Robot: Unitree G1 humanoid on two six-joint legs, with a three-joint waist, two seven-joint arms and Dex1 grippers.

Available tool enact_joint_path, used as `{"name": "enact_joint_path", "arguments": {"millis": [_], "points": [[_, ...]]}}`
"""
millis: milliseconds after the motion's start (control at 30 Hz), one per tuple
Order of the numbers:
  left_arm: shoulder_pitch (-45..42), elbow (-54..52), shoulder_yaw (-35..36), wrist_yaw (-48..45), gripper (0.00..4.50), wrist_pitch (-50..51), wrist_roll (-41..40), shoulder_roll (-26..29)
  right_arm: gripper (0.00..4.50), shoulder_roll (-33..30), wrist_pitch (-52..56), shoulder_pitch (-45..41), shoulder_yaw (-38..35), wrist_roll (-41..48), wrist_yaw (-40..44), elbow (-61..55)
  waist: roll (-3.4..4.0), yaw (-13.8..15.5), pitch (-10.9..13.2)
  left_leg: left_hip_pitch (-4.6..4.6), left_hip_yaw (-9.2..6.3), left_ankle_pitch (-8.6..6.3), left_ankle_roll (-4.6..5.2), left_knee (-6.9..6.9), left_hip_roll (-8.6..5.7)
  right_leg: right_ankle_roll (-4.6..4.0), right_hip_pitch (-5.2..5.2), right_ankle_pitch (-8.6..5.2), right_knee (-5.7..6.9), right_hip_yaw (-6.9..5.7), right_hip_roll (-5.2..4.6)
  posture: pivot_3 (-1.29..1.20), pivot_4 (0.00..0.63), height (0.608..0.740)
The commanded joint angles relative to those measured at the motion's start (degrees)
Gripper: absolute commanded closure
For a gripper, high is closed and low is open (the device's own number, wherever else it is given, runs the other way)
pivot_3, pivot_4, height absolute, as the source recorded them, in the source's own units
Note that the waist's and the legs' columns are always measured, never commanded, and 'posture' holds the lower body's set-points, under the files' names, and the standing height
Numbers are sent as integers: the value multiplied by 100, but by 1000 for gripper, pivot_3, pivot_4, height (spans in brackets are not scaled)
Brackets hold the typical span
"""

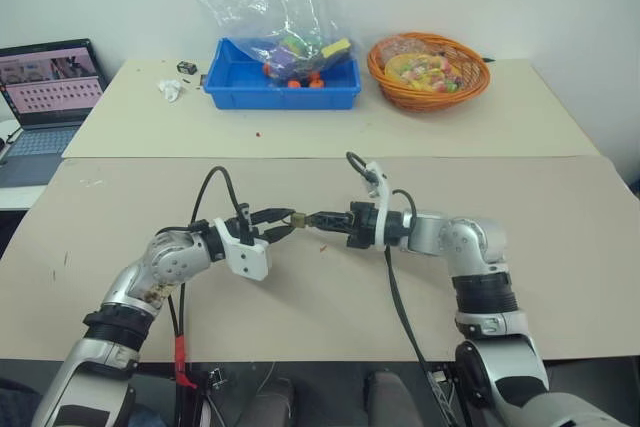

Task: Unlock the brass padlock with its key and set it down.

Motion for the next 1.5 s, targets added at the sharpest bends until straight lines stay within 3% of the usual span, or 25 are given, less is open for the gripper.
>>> {"name": "enact_joint_path", "arguments": {"millis": [33, 300, 600, 700, 933, 1167, 1500], "points": [[-64, -228, 63, 200, 3681, -89, -103, 16, 4448, 85, 251, -229, -331, -7, -388, 386, 0, -1, 0, -1, 0, 0, 0, 0, 0, 0, -2, 0, 1, 1, 0, 0, 150, 740], [-35, -277, 67, 242, 3681, -40, -80, 39, 4448, 286, 417, -415, -780, -59, -899, 881, 1, -3, -1, -12, 3, 0, 0, 2, 0, 0, -18, 0, 41, 2, -5, 0, 150, 740], [-63, -257, 51, 255, 3681, -25, -88, 59, 4448, -31, -387, -198, 4, -341, -415, 168, 2, -38, -1, -71, 14, 1, -1, 13, 1, 0, -81, 0, 59, 12, -7, 0, 150, 740], [-71, -251, 43, 264, 3681, -22, -97, 69, 3689, -50, -453, -148, 12, -263, -363, 23, 2, -45, -1, -73, 15, 1, -1, 15, -2, 0, -80, 0, 59, 12, -9, 0, 150, 740], [-86, -230, 34, 266, 3681, -42, -111, 78, 1235, 41, -576, -143, -83, -193, -410, -235, 2, -107, -1, -72, 16, 1, -2, 17, -1, -1, -81, 1, 65, 14, -9, 0, 150, 740], [-86, -218, 35, 275, 3681, -53, -118, 87, 1235, -81, -523, -243, -427, 40, -253, -281, 2, -122, -1, -72, 16, 1, -1, 18, -3, -1, -80, 1, 64, 14, -9, 0, 150, 740], [-105, -201, 27, 262, 3681, -65, -127, 97, 1235, 53, -330, 371, 300, 140, -158, -1313, 3, -132, -2, -71, 17, 1, -1, 20, -3, 0, -80, 1, 68, 15, -9, 0, 150, 740]]}}
